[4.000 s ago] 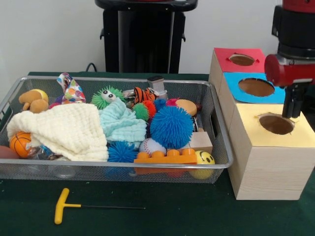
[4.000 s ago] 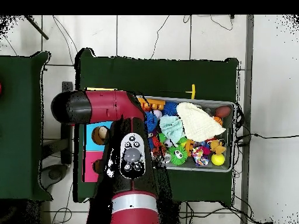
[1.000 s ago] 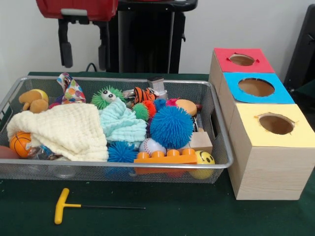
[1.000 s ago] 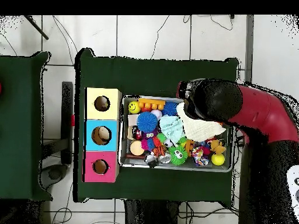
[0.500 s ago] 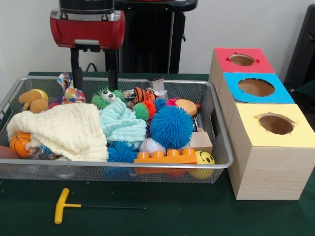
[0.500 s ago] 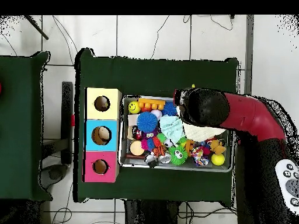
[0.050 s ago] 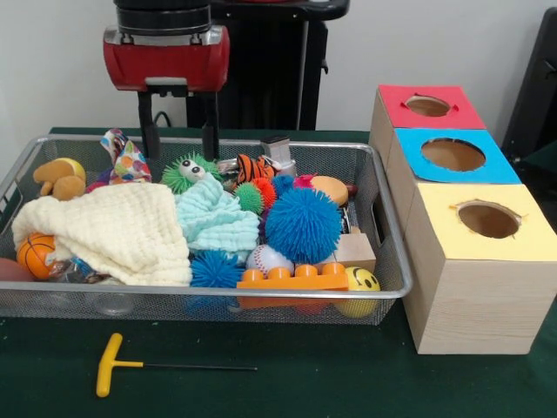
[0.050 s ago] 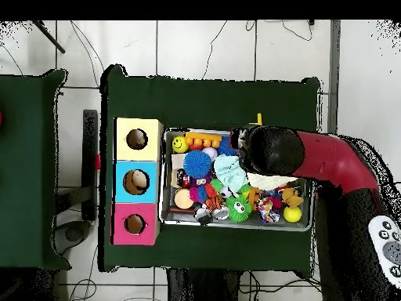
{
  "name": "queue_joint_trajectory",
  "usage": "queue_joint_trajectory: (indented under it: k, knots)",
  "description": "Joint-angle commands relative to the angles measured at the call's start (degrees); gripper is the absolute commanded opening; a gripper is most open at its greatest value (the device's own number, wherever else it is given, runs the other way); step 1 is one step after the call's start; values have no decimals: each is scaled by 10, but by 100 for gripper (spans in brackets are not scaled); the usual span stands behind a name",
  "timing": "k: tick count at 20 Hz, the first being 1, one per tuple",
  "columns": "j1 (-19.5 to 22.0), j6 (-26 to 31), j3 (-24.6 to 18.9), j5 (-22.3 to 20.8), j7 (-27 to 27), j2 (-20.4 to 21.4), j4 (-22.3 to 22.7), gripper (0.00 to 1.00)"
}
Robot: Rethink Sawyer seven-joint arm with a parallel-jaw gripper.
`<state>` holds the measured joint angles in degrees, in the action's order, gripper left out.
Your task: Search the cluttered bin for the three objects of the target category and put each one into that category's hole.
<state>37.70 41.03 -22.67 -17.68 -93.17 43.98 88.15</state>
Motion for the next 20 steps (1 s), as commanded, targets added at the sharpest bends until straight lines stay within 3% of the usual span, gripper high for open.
queue_joint_trajectory:
  k: [1,13,20]
  knots:
    - [43,26,-55,-45,155,5,59,100]
    - [75,-11,-72,-95,126,-41,83,100]
    - [89,-6,-84,-99,113,-33,107,100]
